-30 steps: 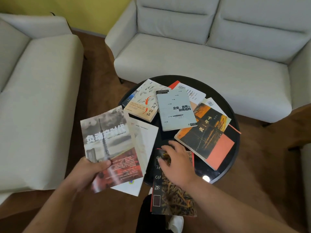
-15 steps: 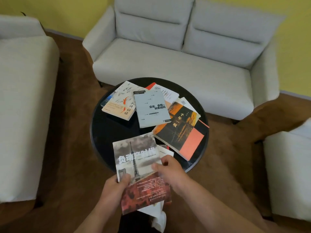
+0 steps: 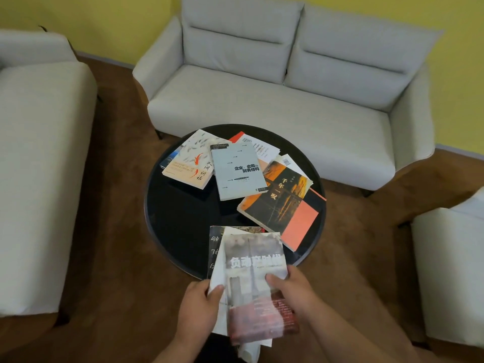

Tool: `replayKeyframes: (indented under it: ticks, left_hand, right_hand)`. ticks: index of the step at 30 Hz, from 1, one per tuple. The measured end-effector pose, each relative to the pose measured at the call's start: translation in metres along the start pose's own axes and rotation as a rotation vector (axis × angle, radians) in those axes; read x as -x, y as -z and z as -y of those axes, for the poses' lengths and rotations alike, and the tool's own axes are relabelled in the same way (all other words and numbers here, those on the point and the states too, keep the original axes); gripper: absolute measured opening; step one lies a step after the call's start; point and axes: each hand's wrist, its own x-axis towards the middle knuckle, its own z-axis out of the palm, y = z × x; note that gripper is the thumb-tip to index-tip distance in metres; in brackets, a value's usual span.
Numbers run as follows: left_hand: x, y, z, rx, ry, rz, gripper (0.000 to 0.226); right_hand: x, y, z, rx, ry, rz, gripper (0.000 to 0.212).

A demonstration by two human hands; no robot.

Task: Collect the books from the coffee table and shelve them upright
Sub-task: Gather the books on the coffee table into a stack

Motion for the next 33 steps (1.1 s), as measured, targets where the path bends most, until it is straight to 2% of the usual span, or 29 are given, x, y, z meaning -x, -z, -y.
replayKeyframes:
  ticks: [3, 8, 14, 17, 20, 22, 26, 33]
  left_hand:
    - [0.003, -0.003, -0.002, 0.039, 0.051, -0.064, 0.016]
    - [-0.005, 0.007, -0.009, 0.09, 0.131, 0.042, 0.011]
    - [-0.006, 0.008, -0.016, 0.036, 0.139, 0.057, 0.012]
    - [-0.009, 0.013, -0.017, 0.042, 0.147, 0.046, 0.013]
    - [-0.013, 0.028, -0.019, 0.139, 0.08, 0.049, 0.011]
    - [-0.018, 0.041, -0.023, 0.185, 0.056, 0.129, 0.011]
    - [-0.022, 0.044, -0.024, 0.205, 0.138, 0.27, 0.01]
    - [-0.031, 0.031, -0.036, 0.504, 0.221, 0.227, 0.009]
  right_hand:
    - [-0.004, 0.007, 0.0, -0.199, -0.053, 0.058, 0.026]
    - [-0.005, 0.003, 0.003, -0.306, -0.088, 0.098, 0.025]
    - [-0.011, -0.006, 0.013, -0.256, -0.065, 0.044, 0.035]
    - [-0.012, -0.007, 0.02, -0.275, -0.05, 0.065, 0.031]
    - [-0.009, -0.005, 0.025, -0.286, 0.012, 0.097, 0.03]
    - [-0.007, -0.003, 0.029, -0.304, 0.03, 0.118, 0.028]
    - [-0.013, -0.007, 0.027, -0.278, -0.023, 0.1, 0.029]
    - [-0.022, -0.005, 0.033, -0.157, -0.048, 0.078, 0.021]
